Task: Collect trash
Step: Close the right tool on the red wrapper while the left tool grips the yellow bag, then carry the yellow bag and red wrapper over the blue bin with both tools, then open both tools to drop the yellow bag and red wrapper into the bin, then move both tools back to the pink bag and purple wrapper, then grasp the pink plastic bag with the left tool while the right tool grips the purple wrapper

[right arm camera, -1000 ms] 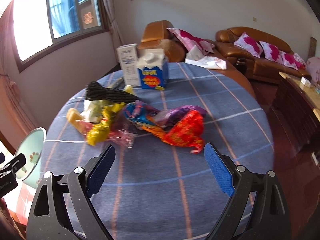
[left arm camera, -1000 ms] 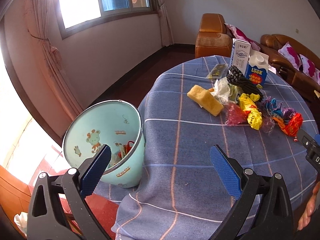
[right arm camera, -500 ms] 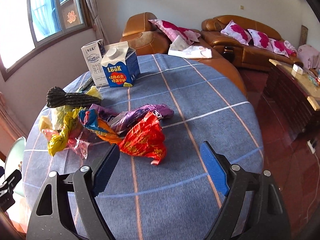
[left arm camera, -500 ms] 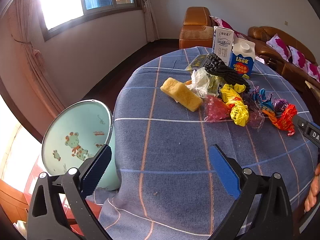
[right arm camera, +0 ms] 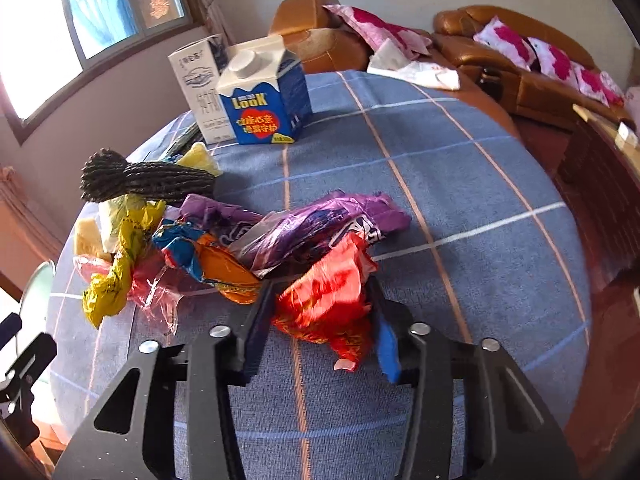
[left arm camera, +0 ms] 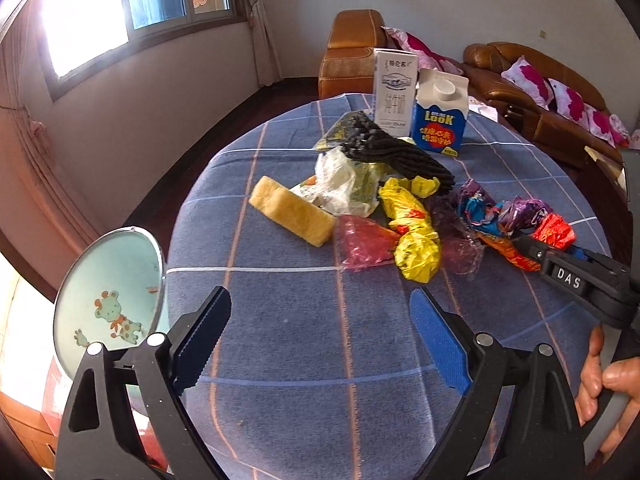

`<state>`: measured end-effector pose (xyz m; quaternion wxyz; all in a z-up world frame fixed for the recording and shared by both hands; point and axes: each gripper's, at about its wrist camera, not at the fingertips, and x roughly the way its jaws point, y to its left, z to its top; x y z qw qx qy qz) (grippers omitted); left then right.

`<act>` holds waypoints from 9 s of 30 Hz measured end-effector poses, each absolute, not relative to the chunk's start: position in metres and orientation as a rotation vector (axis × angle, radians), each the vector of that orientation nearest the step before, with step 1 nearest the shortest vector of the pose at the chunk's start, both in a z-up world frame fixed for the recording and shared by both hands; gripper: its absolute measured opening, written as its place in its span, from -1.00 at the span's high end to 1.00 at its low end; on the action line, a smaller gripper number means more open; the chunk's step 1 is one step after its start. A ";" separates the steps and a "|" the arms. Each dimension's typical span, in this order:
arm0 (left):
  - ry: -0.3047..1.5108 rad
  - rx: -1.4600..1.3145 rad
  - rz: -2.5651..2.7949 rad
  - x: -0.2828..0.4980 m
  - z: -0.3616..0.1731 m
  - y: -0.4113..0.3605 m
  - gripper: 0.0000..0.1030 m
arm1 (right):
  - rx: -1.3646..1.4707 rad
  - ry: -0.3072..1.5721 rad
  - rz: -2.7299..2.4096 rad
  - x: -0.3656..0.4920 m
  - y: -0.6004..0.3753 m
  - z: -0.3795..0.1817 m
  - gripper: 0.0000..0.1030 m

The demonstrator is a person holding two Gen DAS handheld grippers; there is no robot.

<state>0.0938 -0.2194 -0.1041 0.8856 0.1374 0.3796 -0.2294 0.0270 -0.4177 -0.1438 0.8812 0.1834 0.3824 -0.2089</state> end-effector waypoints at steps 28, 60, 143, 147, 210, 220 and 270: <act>0.851 0.266 -0.598 0.117 -0.123 -0.284 0.41 | 0.403 0.596 -0.464 -0.010 -0.425 -0.102 0.42; 0.740 0.208 -0.327 0.087 -0.081 -0.114 0.41 | 0.300 0.623 -0.290 0.014 -0.295 -0.078 0.41; 0.970 0.018 -0.024 0.203 -0.159 0.047 0.36 | 0.120 0.875 0.045 0.221 -0.083 -0.140 0.21; 0.967 0.014 -0.026 0.201 -0.157 0.048 0.31 | 0.122 0.858 0.049 0.217 -0.083 -0.133 0.10; 0.879 0.245 -0.329 0.111 -0.129 -0.154 -0.49 | 0.338 0.789 -0.497 0.020 -0.388 -0.135 -0.48; 0.869 0.255 -0.405 0.115 -0.122 -0.206 -0.36 | 0.300 0.774 -0.457 0.028 -0.436 -0.123 -0.48; 1.017 0.130 -0.569 0.112 -0.141 -0.333 0.66 | 0.231 0.871 -0.346 -0.018 -0.485 -0.119 0.41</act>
